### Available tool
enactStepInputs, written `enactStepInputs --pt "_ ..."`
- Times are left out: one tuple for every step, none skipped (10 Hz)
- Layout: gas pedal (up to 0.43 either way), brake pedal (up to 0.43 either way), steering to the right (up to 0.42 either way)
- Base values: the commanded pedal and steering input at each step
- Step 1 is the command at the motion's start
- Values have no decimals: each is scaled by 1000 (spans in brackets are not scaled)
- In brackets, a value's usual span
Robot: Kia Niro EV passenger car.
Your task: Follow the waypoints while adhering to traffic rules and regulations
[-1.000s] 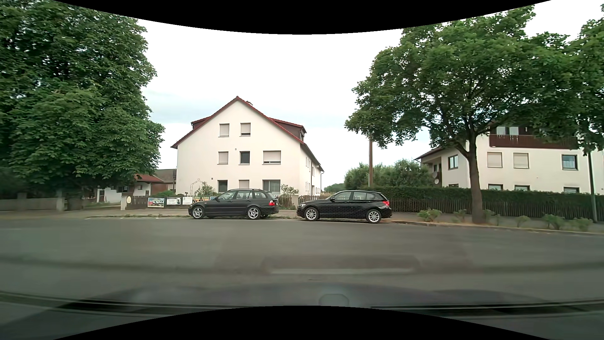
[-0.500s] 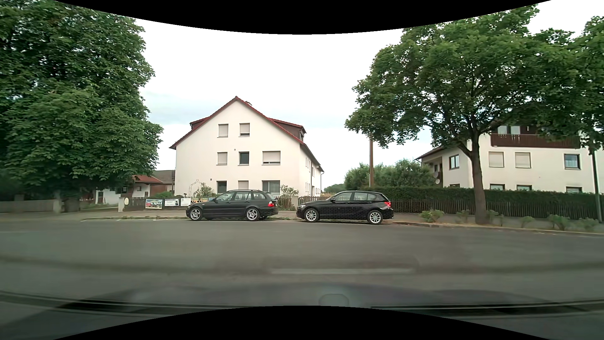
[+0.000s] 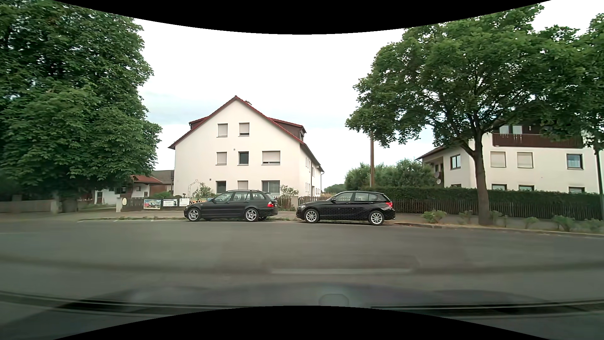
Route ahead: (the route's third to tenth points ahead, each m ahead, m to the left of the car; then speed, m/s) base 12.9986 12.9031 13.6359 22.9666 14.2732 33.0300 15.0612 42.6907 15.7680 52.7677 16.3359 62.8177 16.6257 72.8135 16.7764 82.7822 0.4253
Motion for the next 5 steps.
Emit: enactStepInputs --pt "0 79 -9" --pt "0 79 -9" --pt "0 98 -6" --pt "0 128 5" --pt "0 140 16"
